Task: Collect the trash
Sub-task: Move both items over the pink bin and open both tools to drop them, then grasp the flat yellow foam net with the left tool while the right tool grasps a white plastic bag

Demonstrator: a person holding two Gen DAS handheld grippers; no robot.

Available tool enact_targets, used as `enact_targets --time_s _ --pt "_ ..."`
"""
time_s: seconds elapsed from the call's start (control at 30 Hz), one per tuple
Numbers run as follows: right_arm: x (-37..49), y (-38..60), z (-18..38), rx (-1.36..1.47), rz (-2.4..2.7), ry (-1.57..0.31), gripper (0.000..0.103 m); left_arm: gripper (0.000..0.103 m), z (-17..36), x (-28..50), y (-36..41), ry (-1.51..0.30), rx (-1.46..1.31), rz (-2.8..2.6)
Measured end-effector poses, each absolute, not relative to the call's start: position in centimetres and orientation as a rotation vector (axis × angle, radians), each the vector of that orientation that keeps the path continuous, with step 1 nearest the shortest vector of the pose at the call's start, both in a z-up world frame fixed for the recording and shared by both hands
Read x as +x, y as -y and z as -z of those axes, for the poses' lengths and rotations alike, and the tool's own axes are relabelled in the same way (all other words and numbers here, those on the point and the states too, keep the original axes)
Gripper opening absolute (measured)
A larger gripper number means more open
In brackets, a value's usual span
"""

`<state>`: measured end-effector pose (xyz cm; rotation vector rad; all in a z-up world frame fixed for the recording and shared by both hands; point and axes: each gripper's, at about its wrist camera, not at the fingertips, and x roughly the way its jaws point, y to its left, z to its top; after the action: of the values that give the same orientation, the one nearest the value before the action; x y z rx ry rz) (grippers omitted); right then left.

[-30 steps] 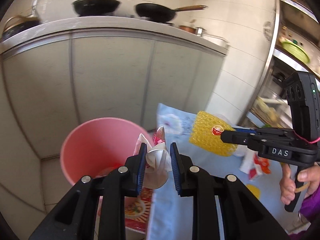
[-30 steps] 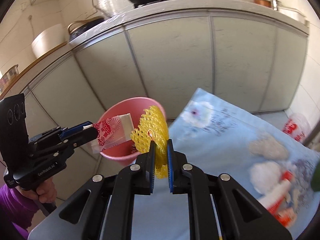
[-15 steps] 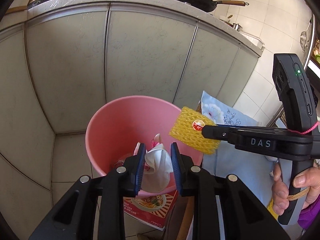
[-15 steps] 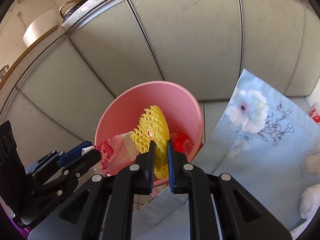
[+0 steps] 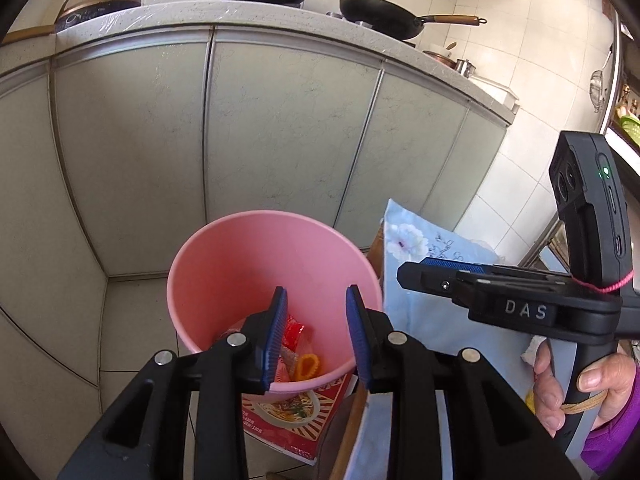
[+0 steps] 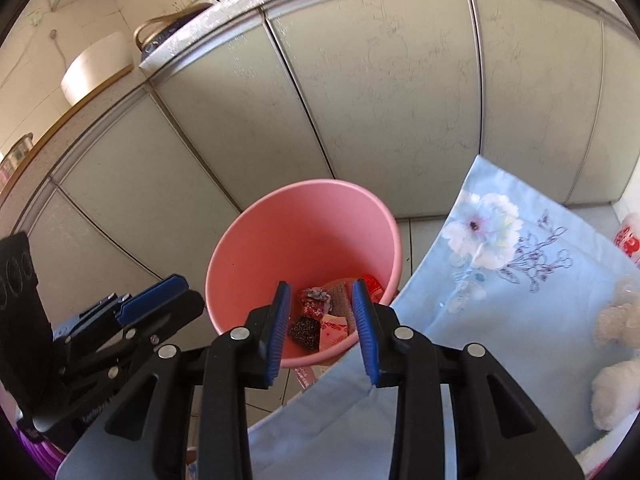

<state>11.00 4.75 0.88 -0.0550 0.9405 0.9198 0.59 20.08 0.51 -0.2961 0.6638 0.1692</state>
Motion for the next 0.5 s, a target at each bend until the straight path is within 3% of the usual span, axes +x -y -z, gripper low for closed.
enact_targets --time_s 0.5 --pt "5.9 8.5 -3.4 -0.063 -0.733 -0.791 0.033 0.029 -2.8 0.6 -12.0 -0.655 -0.234 0.046"
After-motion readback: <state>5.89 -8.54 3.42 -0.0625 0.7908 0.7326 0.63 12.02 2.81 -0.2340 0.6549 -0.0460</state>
